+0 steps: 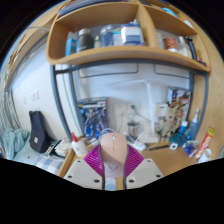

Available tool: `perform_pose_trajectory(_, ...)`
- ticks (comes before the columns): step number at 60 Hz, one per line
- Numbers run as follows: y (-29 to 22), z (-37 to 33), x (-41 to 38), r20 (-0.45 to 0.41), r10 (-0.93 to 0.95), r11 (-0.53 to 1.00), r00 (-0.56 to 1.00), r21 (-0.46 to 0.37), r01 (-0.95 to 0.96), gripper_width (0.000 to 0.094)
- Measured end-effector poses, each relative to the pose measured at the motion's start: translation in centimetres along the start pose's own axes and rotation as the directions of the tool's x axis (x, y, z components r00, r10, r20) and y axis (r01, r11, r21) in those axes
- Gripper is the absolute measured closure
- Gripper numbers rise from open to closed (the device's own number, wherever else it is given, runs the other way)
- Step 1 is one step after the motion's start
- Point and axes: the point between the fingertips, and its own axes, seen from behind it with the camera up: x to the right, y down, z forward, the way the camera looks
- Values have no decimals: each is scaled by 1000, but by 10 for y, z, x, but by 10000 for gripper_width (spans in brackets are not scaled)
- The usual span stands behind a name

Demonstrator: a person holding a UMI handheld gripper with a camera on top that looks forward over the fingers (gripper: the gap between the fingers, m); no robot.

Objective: Arrange mouse

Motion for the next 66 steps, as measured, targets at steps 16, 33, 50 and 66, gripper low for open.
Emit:
perform_pose_trajectory(16,178,69,-118,63,-32,956,998,-288,49,701)
perform_pose_trajectory(33,299,81,-127,46,-127,892,991,-432,135,643)
perform_pose_trajectory(50,271,68,-124,12,-64,898,998,-435,63,301)
perform_pose_trajectory(66,130,-11,-103,27,-19,951,999,-307,27,82)
